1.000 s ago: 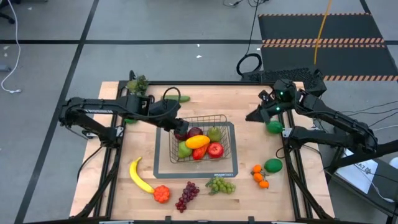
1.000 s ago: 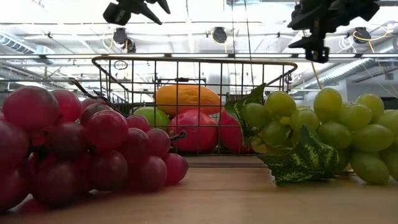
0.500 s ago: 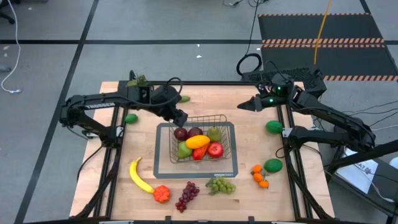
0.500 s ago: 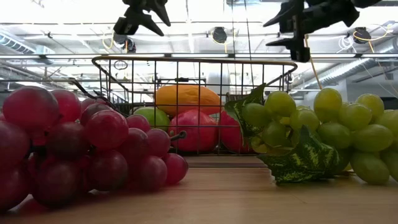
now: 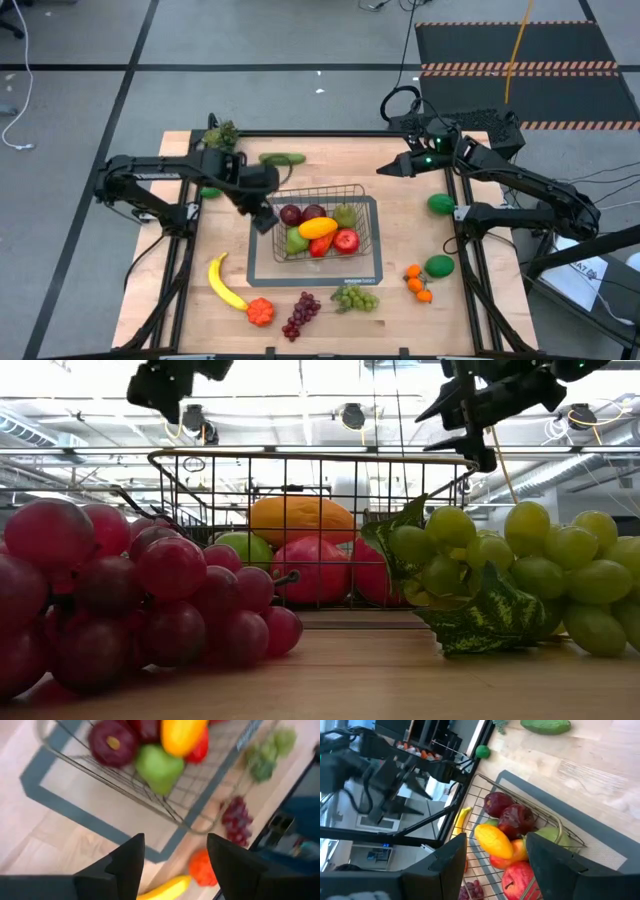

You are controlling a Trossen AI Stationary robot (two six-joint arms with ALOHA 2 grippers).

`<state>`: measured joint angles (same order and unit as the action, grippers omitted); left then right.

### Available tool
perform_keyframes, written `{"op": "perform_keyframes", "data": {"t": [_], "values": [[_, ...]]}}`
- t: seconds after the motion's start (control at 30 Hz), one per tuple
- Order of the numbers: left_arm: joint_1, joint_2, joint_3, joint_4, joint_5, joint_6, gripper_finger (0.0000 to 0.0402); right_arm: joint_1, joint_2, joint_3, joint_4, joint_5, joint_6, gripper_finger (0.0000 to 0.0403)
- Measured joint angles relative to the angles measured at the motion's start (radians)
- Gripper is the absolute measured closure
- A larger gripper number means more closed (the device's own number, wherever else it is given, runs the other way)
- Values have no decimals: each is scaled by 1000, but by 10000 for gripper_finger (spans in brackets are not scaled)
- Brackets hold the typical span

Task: Build produce basket
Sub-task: Put the orange squash into the gold wire basket

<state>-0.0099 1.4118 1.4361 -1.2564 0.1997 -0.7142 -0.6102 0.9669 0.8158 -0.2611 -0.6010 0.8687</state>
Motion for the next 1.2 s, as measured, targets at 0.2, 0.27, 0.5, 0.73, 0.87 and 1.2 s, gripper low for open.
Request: {"op": "perform_keyframes", "data": {"t": [0.2, 0.27, 0.5, 0.73, 0.87, 1.2], "values": [[-130, -26, 0, -43, -135, -41, 182, 0, 12, 0, 0, 0, 8, 202], [-185, -28, 1, -44, -122, -28, 181, 0, 10, 0, 2, -2, 10, 202], [-398, -26, -44, 58, -126, -31, 181, 1, -5, 0, -5, -5, 27, 202], [-589, -25, -211, 388, -182, -42, 136, 2, -5, 0, -5, -6, 28, 202], [-634, -25, -320, 544, -238, -78, 67, 2, -6, 0, -5, -13, 18, 202], [-719, -25, -457, 716, -281, 59, 13, 2, -6, 0, -6, -59, -33, 202]]}}
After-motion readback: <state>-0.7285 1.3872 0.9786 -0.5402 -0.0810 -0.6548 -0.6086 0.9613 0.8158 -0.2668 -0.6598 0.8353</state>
